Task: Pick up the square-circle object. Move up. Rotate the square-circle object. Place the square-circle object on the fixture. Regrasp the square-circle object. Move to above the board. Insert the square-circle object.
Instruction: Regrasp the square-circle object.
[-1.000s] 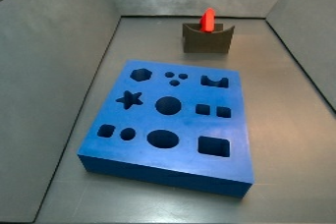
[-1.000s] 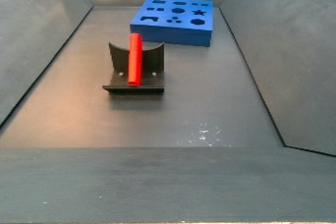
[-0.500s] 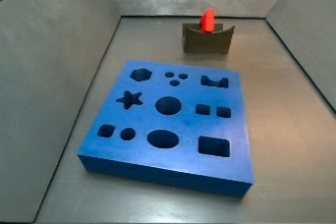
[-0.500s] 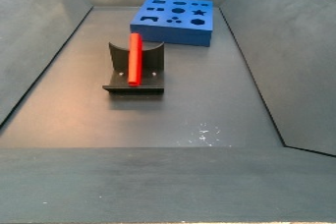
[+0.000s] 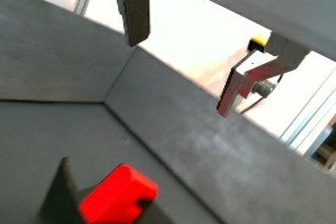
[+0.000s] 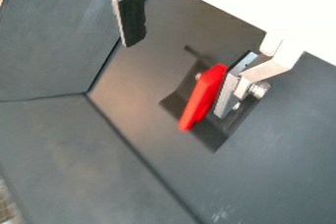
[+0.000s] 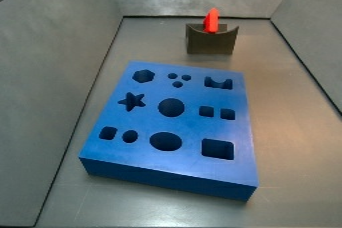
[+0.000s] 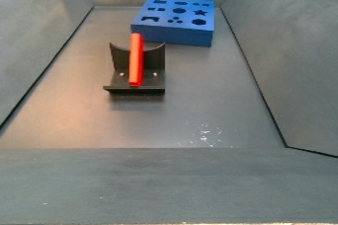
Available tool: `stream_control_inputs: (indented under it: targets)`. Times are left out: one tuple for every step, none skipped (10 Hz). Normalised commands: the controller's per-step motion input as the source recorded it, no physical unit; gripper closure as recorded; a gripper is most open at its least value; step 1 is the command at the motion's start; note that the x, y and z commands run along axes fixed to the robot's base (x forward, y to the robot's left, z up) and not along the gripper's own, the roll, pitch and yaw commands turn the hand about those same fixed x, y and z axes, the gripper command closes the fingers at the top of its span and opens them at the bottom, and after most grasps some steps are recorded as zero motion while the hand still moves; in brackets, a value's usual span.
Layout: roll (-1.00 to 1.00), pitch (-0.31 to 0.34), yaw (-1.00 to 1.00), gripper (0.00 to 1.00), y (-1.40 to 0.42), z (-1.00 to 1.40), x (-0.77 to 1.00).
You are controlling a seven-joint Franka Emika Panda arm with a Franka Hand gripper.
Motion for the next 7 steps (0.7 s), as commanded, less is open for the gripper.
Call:
stream_control_inputs:
  targets:
    - [0.53, 0.151, 0.16, 0.0, -0.04, -0.02, 0.1]
    - [0.36, 0.132, 0.17, 0.0, -0.04, -0.02, 0.1]
    - [0.22, 0.093, 0.19, 0.0, -0.03, -0.01, 0.09]
    - [0.23, 0.129, 0.16, 0.0, 0.07, -1.0, 0.03]
    - [0.21, 0.098, 0.16, 0.0, 0.07, -1.0, 0.04]
    - [0.18, 0.058, 0.17, 0.0, 0.06, -1.0, 0.05]
    - [0.15, 0.036, 0.16, 0.0, 0.06, -1.0, 0.06]
